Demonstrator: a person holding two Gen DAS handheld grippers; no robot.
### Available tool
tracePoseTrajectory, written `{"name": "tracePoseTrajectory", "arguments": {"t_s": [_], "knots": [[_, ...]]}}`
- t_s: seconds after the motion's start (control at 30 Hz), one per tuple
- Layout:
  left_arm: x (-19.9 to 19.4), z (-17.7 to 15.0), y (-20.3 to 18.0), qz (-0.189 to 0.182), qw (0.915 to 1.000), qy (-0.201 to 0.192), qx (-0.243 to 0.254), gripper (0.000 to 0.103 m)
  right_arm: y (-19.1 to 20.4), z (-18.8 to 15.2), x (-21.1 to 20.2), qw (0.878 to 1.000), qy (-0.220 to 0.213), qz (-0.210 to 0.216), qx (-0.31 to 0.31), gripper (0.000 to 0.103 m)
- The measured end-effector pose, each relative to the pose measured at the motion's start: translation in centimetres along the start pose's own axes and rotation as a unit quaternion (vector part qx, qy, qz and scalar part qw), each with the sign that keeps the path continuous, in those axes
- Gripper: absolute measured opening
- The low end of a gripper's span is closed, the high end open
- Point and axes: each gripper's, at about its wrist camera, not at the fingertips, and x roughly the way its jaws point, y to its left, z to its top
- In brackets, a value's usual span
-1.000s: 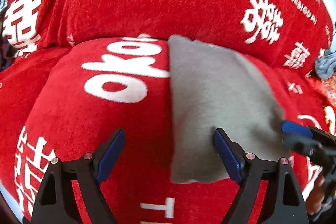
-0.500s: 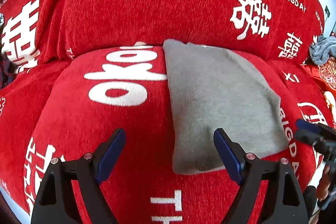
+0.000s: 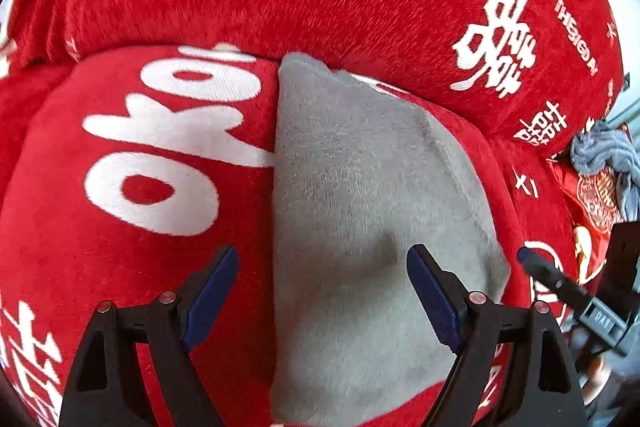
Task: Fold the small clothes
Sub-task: 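Move both open grippers to the edge of the folded grey sweater, then close both grippers on the folded sweater edge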
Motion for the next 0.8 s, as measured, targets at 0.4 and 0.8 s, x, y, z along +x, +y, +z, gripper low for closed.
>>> {"name": "tracePoseTrajectory", "arguments": {"t_s": [0.4,0.8], "knots": [[4.0,0.1,0.1,-0.035,0.9979,0.053,-0.004,0.087,-0.9,1.0,5.6,0.997,0.052,0.031,0.051,0.068],[5.1,0.6,-1.7,-0.016,0.9976,0.043,0.052,0.072,2.5,1.3,9.5,0.998,0.058,0.024,-0.028,0.058]]}}
